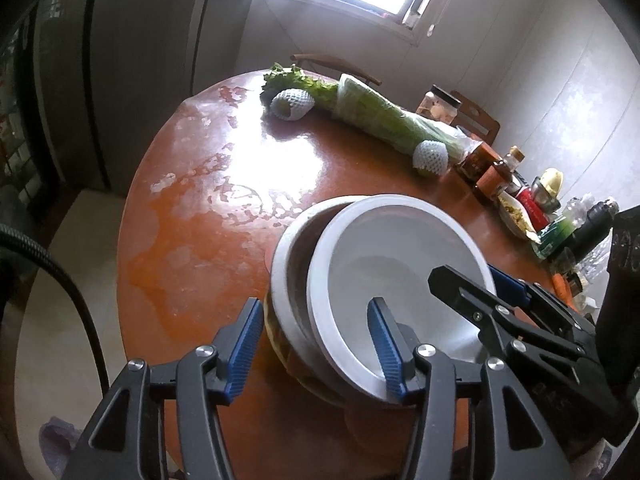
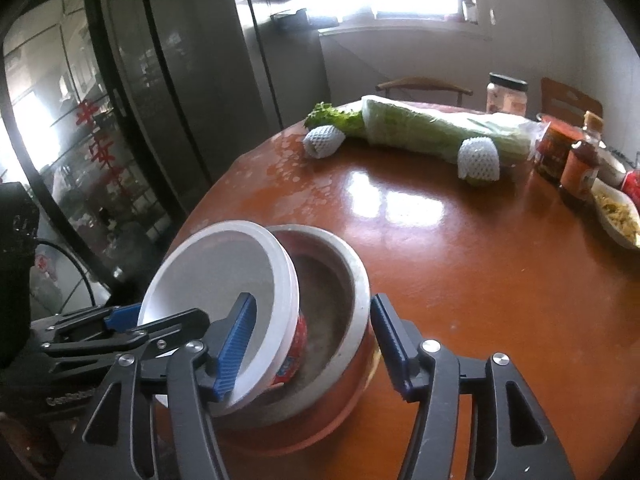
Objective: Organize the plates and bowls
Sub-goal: 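Lower the bowl stack with both grippers onto the pink pig plate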
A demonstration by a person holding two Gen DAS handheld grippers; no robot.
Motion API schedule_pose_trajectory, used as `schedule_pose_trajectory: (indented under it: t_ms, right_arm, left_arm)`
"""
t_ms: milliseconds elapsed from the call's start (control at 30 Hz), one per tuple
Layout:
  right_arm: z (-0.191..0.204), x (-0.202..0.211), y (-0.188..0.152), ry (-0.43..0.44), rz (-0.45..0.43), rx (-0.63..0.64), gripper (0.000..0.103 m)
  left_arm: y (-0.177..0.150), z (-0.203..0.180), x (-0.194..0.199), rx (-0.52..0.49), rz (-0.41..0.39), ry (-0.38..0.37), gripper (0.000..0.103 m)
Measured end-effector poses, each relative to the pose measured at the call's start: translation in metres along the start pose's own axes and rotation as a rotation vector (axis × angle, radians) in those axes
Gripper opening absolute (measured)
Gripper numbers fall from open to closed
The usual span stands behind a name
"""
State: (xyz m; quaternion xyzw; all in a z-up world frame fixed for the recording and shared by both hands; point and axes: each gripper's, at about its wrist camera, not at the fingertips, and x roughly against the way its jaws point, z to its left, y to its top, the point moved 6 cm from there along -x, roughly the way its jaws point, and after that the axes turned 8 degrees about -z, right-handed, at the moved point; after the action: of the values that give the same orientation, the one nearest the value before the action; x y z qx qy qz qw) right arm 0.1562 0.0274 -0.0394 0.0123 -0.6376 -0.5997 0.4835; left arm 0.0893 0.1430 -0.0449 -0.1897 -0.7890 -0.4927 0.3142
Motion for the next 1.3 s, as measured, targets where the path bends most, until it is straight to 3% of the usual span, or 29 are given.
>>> schedule_pose_trajectory:
  t_ms: [233,633,1300]
  right_arm:
    - [-0.004,0.004,0.000,-0.001,-0.004,-0.010,0.062]
    - [-0.012,0.003,-0.005,0.020,0.024,-0.060,0.073]
    - [-0.017,-0.017,-0.014,0.161,0.074,-0.174,0.075]
  left_arm:
    - [0.000,0.001,0.003,0.013,-0.002,-0.001,0.057]
    - [-0.006,0.010,-0.016,0.071,0.046,0.003,0.064]
    - [-0.001,-0.002,-0.041,0.075,0.092,-0.106,0.067]
